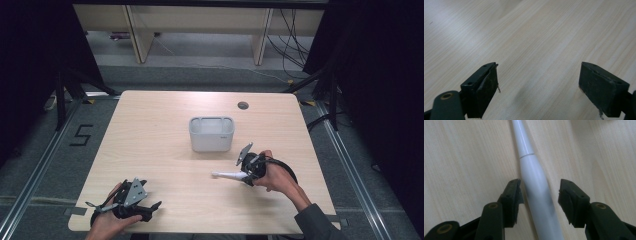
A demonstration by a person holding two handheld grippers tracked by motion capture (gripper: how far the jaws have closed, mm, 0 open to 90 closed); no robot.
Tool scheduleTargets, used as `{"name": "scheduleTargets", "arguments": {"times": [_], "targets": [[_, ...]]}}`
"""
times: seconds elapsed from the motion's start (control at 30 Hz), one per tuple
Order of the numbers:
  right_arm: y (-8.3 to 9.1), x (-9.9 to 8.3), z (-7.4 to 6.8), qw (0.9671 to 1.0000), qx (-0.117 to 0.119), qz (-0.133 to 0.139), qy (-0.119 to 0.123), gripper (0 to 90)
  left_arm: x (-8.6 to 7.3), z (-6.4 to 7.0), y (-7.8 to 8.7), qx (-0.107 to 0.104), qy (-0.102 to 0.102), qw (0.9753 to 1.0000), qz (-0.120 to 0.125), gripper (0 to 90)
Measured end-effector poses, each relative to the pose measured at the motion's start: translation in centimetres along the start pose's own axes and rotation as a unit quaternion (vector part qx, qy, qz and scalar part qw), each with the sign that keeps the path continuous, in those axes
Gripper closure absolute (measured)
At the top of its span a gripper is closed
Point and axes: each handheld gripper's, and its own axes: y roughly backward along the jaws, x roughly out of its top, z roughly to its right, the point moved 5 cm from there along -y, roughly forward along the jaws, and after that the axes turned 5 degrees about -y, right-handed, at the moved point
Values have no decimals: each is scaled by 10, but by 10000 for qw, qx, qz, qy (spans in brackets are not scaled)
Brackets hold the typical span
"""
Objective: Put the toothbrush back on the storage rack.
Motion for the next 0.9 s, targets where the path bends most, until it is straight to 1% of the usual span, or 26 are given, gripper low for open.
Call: {"name": "scheduleTargets", "arguments": {"times": [0.03, 0.07, 0.1, 0.13, 0.17, 0.2, 0.27, 0.3, 0.33, 0.37, 0.4, 0.43, 0.47, 0.5, 0.53, 0.57, 0.6, 0.63, 0.67, 0.7, 0.73, 0.77, 0.8, 0.83, 0.87, 0.9], "targets": [[-1, 0, 0, 10000, -21, 9, -46, 538, 0, -1, 0, -35, -48, 10000, -45, 151], [-2, 1, 1, 10000, 19, -19, 2, 544, 0, 0, 0, -28, -15, 10000, -38, 152], [-2, 2, 0, 10000, 16, -46, -21, 549, 0, 0, -1, 25, 6, 10000, -8, 151], [-3, 3, 1, 10000, 69, -48, 33, 556, 0, 1, -1, 10, 58, 10000, -11, 151], [-3, 3, 0, 9999, 97, -76, -22, 561, 0, 0, -1, 22, 10, 10000, -2, 151], [-4, 3, 1, 9999, 89, -94, 25, 562, 0, 0, 0, 19, 12, 10000, 0, 151], [-5, 3, 0, 9996, 141, -255, -62, 579, 0, -1, 0, 52, -21, 10000, -26, 152], [-5, 3, 0, 9996, 141, -255, -62, 579, 0, 0, -1, 42, 12, 10000, 0, 152], [-6, 4, 0, 9995, 92, -281, -133, 583, 0, 0, 0, 5, -16, 10000, -39, 152], [-6, 4, 1, 9994, 123, -312, -109, 589, 0, 0, 0, 4, 26, 10000, -39, 151], [-6, 4, 2, 9993, 180, -304, -78, 593, 0, -1, 0, 46, -33, 10000, -27, 152], [-6, 4, 2, 9992, 225, -323, -73, 598, 0, 0, 0, 40, -25, 10000, -26, 151], [-7, 4, 3, 9989, 231, -361, -167, 599, 0, 0, 0, -3, -15, 10000, -1, 151], [-7, 4, 3, 9989, 231, -361, -167, 599, 0, 0, 0, -14, -27, 10000, -14, 151], [-8, 4, 4, 9988, 291, -377, -102, 599, 1, 0, 0, 4, 12, 10000, 14, 152], [-9, 4, 4, 9986, 259, -417, -213, 601, 1, 0, 0, 12, 10, 10000, 16, 152], [-10, 4, 6, 9983, 354, -432, -161, 611, 1, 1, 0, 4, 7, 10000, 20, 152], [-10, 4, 6, 9983, 354, -432, -161, 611, 1, 1, 0, -2, 6, 10000, 21, 152], [-10, 5, 7, 9982, 394, -440, -109, 619, 1, 1, 0, -2, 8, 10000, 25, 151], [-11, 5, 8, 9980, 365, -508, -133, 626, 1, 1, 0, -1, 11, 10000, 21, 152], [-11, 5, 8, 9978, 391, -515, -118, 634, 1, 1, 0, -1, 11, 10000, 24, 152], [-11, 5, 11, 9976, 300, -629, -41, 642, 1, 0, 0, -3, 4, 10000, 20, 152], [-11, 6, 11, 9973, 304, -664, -25, 648, 1, 0, 1, -7, -2, 10000, 21, 151], [-12, 7, 12, 9972, 347, -663, 86, 653, 1, 0, 1, -6, -8, 10000, 23, 151], [-13, 7, 13, 9969, 365, -688, 146, 657, 1, 0, 1, -12, -3, 10000, 22, 152], [-13, 7, 12, 9966, 366, -738, 74, 659, 1, 0, 1, -38, -6, 10000, 11, 152]]}}
